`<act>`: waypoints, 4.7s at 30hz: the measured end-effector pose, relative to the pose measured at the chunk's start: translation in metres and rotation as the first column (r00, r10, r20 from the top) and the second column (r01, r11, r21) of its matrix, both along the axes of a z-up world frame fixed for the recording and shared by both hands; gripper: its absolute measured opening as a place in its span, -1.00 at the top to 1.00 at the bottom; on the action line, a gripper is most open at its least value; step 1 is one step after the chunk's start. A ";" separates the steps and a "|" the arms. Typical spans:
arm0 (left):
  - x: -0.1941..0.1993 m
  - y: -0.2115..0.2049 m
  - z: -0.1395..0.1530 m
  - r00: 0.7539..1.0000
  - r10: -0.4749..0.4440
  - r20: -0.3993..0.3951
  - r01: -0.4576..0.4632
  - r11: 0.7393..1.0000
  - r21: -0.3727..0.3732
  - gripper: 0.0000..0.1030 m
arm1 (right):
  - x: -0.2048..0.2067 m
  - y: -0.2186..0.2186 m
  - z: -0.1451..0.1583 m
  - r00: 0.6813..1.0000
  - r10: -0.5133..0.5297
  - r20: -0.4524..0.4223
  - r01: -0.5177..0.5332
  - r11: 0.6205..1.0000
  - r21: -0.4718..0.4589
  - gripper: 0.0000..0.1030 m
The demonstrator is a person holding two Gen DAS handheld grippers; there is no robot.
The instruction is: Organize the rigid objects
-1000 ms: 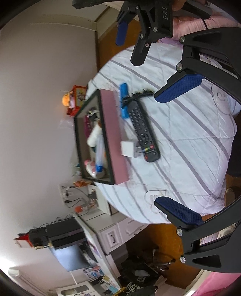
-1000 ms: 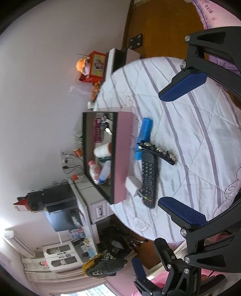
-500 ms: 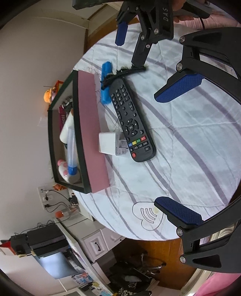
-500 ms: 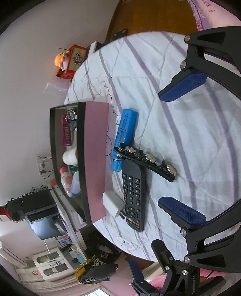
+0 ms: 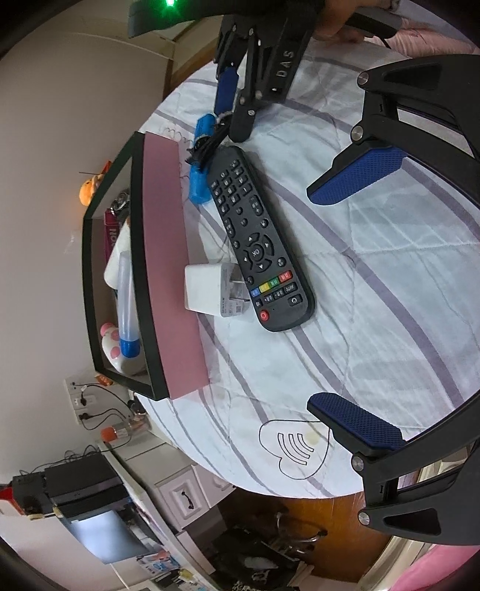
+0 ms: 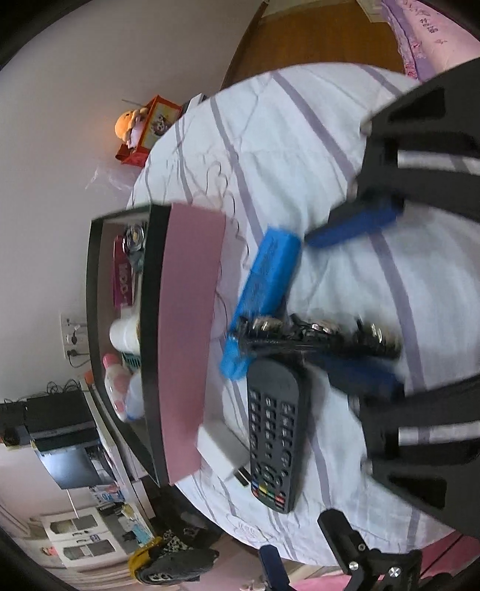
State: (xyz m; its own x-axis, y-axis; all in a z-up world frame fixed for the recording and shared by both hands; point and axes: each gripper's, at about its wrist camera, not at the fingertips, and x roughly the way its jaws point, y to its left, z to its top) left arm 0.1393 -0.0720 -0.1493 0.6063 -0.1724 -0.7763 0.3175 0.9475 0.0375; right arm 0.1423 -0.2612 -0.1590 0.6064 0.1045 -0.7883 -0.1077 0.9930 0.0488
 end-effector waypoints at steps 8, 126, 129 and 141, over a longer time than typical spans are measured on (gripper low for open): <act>-0.009 -0.009 0.009 1.000 -0.024 0.018 0.024 1.000 -0.004 -0.99 | -0.006 -0.007 0.005 0.997 0.070 0.009 -0.071 0.996 0.056 0.63; -0.042 0.007 0.091 0.976 0.100 0.192 -0.089 0.994 -0.066 -0.99 | -0.057 0.019 0.089 0.972 0.103 0.213 -0.106 0.994 0.003 -1.00; -0.024 0.001 0.077 0.985 0.087 0.150 -0.079 0.995 -0.058 -0.99 | -0.044 0.015 0.080 0.976 0.098 0.193 -0.102 0.995 0.011 -1.00; 0.074 -0.018 0.019 0.997 0.061 -0.046 -0.063 0.997 -0.040 -0.99 | 0.009 -0.006 0.045 0.987 0.096 0.127 -0.105 0.992 0.072 -1.00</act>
State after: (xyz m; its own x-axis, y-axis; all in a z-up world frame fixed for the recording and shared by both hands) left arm 0.2129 -0.0898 -0.1305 0.5819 -0.1680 -0.7958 0.2585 0.9659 -0.0148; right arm 0.1510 -0.2672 -0.1142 0.6814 0.2280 -0.6955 -0.2167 0.9705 0.1059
